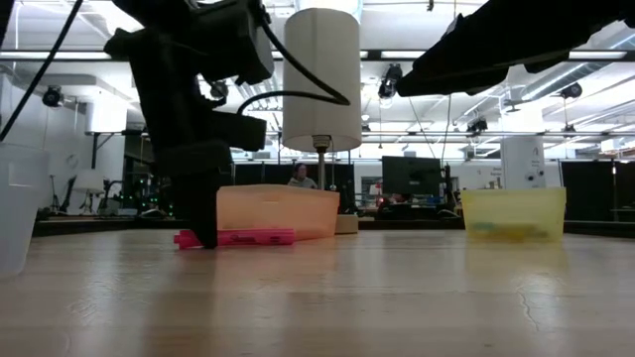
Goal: Pick & Place Markers
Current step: Put the dark pink highlighter pen into the white bin
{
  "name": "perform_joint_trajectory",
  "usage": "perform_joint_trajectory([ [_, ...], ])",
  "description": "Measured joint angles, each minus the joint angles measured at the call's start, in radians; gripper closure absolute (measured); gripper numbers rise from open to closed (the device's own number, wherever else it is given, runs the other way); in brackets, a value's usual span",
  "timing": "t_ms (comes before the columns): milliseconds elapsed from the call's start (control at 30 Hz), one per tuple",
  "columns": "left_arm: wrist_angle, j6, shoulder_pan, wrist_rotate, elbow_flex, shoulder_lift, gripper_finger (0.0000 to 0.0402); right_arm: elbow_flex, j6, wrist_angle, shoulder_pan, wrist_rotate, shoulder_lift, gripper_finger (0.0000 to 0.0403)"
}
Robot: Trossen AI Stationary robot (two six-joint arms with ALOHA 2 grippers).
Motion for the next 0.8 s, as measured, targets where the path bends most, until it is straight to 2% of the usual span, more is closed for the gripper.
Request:
perform_joint_trajectory([
  [233, 0.002, 0.037, 0.002, 0.034, 0.004, -0.006, 0.0249, 0.0, 0.0, -0.001, 0.0, 0.001, 0.0, 0.017],
  [533, 0.02, 0.116, 0.0, 0.057, 0.02, -0.013, 0.0356, 0.0, 0.0, -0.001, 0.0, 0.001, 0.0, 0.017],
  [700, 0.016, 0.125, -0.001, 0.064, 0.035, -0.014, 0.0361, -0.001, -0.001, -0.002, 0.0, 0.001, 0.0, 0.017],
  [800, -0.021, 0.129, -0.006, 0.114, 0.059, -0.016, 0.0362, -0.001, -0.001, -0.002, 0.0, 0.001, 0.0, 0.017],
])
